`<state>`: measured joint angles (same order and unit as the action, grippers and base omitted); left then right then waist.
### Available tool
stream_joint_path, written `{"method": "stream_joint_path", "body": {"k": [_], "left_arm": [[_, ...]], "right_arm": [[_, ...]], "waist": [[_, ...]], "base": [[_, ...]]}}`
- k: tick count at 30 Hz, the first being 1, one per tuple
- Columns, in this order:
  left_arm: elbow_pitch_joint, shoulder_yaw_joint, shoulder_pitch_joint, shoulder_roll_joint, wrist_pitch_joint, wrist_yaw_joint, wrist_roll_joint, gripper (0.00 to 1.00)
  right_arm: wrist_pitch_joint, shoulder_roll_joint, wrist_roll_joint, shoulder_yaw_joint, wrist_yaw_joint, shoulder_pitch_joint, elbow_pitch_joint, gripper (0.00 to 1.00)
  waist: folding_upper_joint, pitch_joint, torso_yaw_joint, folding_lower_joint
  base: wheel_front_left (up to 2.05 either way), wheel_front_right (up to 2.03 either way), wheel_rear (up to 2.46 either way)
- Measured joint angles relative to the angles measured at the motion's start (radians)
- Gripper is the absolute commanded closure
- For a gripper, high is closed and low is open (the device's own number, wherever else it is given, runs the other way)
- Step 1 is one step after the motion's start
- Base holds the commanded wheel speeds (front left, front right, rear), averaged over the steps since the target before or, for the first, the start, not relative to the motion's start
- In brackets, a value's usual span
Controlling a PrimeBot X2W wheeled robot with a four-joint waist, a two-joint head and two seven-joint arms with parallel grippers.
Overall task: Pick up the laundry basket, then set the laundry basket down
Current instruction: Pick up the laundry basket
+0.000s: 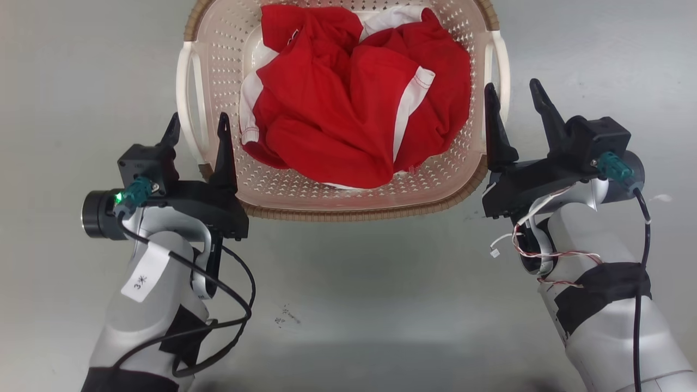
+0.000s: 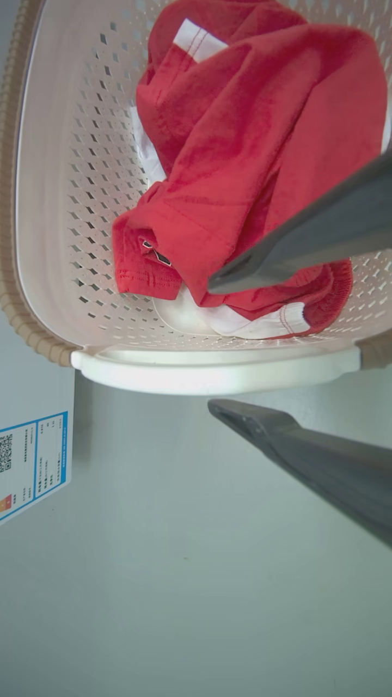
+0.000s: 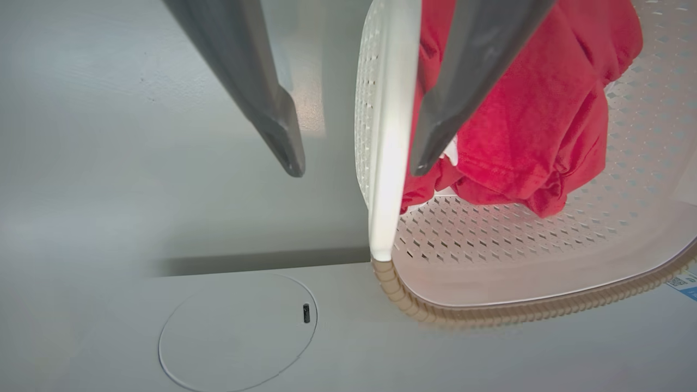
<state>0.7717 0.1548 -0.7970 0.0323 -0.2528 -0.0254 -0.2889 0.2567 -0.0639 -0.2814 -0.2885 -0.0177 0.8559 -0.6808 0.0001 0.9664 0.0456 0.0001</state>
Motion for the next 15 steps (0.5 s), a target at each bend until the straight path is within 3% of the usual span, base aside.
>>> {"method": "stream_joint_path", "body": {"k": [15], "left_arm": [[0.156, 0.023, -0.107, -0.004, 0.002, 0.018, -0.011, 0.00]], "right_arm": [[0.000, -0.002, -0.098, -0.111, -0.038, 0.075, -0.104, 0.00]], "waist": [[0.0000, 0.033, 0.032, -0.0001]], "base": [[0.00, 0.00, 0.00]]}}
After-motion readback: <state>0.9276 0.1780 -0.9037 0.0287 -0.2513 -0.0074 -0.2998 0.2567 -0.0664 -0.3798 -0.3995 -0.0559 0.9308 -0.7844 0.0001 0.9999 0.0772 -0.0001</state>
